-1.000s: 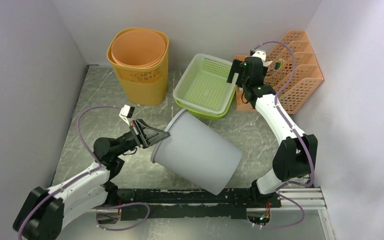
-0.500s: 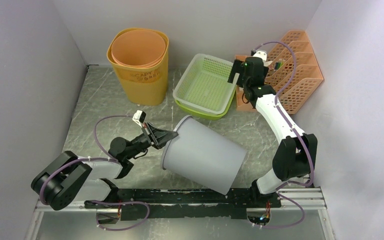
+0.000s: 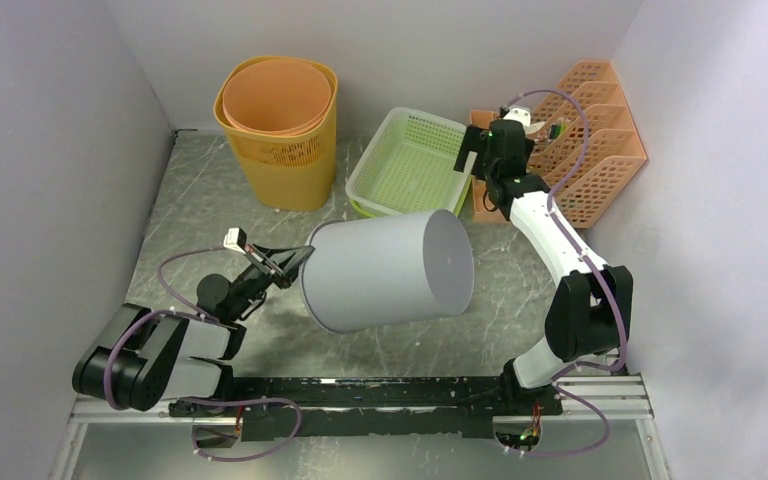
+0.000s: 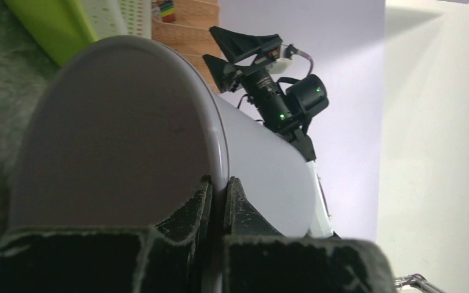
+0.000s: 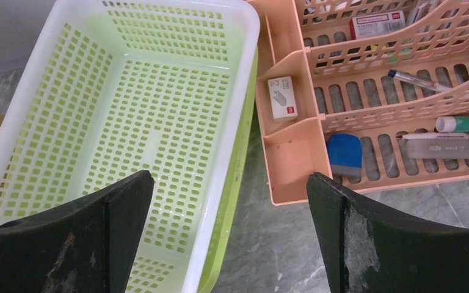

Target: Turn the large container upside down

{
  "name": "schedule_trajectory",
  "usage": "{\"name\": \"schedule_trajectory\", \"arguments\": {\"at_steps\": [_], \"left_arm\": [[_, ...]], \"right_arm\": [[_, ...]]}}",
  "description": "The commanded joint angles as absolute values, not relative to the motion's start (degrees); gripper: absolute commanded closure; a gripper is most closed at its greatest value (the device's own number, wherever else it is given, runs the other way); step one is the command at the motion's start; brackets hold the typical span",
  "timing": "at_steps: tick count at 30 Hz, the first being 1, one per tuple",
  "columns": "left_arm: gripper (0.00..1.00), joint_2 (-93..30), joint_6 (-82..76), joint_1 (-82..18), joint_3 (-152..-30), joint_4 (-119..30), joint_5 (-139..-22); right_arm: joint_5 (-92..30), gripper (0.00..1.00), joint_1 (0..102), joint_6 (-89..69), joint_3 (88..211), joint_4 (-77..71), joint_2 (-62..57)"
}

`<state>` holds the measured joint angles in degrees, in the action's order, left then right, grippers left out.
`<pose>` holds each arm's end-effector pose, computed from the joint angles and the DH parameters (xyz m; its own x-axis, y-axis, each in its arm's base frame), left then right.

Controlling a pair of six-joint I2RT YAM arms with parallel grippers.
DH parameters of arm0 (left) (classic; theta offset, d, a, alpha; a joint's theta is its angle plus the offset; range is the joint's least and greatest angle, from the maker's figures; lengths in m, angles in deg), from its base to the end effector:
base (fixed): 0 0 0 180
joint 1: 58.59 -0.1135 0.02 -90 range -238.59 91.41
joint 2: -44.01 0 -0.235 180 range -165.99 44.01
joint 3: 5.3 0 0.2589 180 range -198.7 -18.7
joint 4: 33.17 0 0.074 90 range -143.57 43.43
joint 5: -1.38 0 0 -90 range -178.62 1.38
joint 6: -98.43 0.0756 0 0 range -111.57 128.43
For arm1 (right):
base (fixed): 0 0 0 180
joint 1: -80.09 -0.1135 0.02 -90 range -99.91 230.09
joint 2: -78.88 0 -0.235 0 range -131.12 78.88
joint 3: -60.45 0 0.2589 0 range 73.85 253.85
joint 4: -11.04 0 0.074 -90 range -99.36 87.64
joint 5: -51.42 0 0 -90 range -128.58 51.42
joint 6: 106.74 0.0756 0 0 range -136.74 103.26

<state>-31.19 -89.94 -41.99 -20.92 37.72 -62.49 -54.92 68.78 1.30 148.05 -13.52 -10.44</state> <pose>0.2111 -0.0977 0.1453 -0.6906 -0.7210 0.0573 0.0884 -0.1627 -0.9827 0.4037 0.0590 0.2758 -0.3945 0.2242 -0.8911 0.1907 0.9686 0.1592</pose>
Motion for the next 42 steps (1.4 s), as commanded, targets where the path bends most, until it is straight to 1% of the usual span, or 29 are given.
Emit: {"name": "schedule_trajectory", "arguments": {"at_steps": [1, 13, 16, 18, 21, 23, 24, 26, 27, 30, 33, 35, 42], "left_arm": [[0.93, -34.5, -83.4, -45.1, -17.5, 54.0, -52.7], [0.93, -47.2, -76.1, -48.8, -17.9, 56.9, -49.6], [0.91, -50.6, -75.0, -49.0, -18.8, 57.0, -48.7], [0.87, -51.6, -74.4, -49.1, -19.2, 57.1, -48.6], [0.76, -52.7, -73.5, -49.1, -19.8, 56.9, -48.2], [0.74, -53.3, -73.0, -49.1, -20.0, 56.9, -48.0], [0.71, -53.7, -72.7, -49.2, -20.1, 56.9, -47.9], [0.61, -54.4, -72.4, -49.2, -20.3, 56.9, -47.7], [0.58, -54.7, -72.1, -49.2, -20.3, 57.0, -47.7], [0.55, -55.7, -71.3, -49.2, -20.6, 56.9, -47.3], [0.48, -56.7, -70.6, -49.2, -21.1, 56.6, -47.0], [0.45, -57.2, -69.9, -49.2, -21.8, 55.6, -46.8], [0.41, -56.3, -67.5, -49.2, -24.1, 50.7, -46.0]], "right_arm": [[-53.1, 0.01, 69.3, 1.9, 147.1, -11.6, -11.0], [-50.7, 0.01, 69.3, 1.6, 144.2, -10.5, -10.7], [-50.6, 0.01, 69.3, 1.5, 143.3, -10.2, -10.4], [-50.4, 0.01, 69.3, 1.2, 143.2, -10.3, -10.2], [-50.0, 0.01, 69.3, 1.0, 143.1, -10.4, -9.6], [-49.9, 0.01, 69.3, 0.9, 143.1, -10.5, -9.3], [-49.8, 0.01, 69.4, 0.9, 143.1, -10.5, -9.1], [-49.5, 0.01, 69.3, 1.0, 143.1, -10.5, -8.8], [-49.3, 0.01, 69.3, 1.0, 143.1, -10.5, -8.6], [-48.9, 0.01, 69.3, 1.1, 142.8, -10.4, -8.2], [-48.5, 0.01, 69.3, 1.2, 142.8, -10.4, -8.2], [-48.4, 0.01, 69.3, 1.1, 142.9, -10.4, -8.1], [-48.1, 0.01, 69.4, 0.5, 143.4, -10.7, -8.0]]}}
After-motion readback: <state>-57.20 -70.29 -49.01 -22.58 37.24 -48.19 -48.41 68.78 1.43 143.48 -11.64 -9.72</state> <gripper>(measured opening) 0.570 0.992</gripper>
